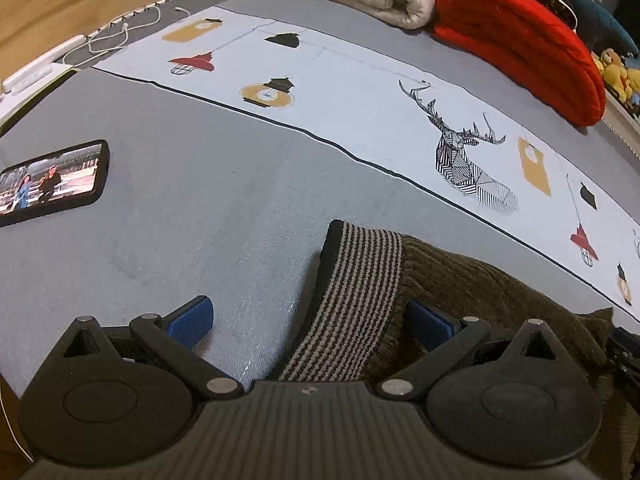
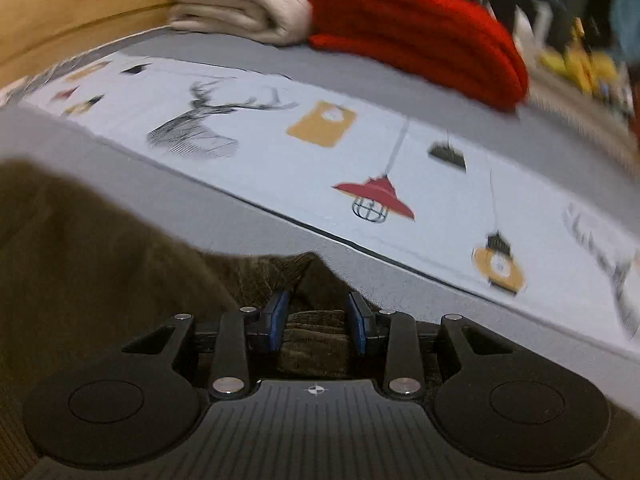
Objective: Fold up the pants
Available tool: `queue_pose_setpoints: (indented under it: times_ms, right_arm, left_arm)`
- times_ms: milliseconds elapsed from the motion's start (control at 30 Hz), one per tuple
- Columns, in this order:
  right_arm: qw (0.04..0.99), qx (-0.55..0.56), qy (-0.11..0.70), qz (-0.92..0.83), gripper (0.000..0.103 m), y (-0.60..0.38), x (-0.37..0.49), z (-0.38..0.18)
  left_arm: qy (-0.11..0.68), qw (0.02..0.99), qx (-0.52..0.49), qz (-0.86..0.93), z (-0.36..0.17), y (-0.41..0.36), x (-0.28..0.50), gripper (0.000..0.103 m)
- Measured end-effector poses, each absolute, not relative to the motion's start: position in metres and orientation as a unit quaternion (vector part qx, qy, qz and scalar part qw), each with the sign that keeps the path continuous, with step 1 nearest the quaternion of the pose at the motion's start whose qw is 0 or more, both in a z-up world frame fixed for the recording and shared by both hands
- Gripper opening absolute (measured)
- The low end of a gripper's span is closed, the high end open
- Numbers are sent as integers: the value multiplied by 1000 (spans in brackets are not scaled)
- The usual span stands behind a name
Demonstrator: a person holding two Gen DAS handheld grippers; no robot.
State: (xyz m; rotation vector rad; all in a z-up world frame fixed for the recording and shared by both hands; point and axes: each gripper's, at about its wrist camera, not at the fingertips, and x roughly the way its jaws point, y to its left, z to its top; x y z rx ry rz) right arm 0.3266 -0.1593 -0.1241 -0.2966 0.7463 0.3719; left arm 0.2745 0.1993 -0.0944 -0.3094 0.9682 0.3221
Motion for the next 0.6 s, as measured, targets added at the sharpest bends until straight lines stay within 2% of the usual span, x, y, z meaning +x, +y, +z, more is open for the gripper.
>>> queue_pose_setpoints:
  times_ms: [200, 433, 533, 600]
  right_arm:
    - [888, -53, 408, 207, 34, -180, 345, -112]
    - [840, 155, 478, 206, 34, -209, 398, -115]
    - [817, 178, 501, 222, 34, -204, 409, -119]
    - [809, 146, 528, 216, 34, -193, 412, -123]
  left_arm:
    - [465, 859, -152, 150, -97, 200, 279, 103]
    - [465, 858, -159, 147, -98, 203, 277, 103]
    - [465, 859, -159, 146, -98, 203, 277, 103]
    - [465, 859, -158, 146, -98, 204, 277, 103]
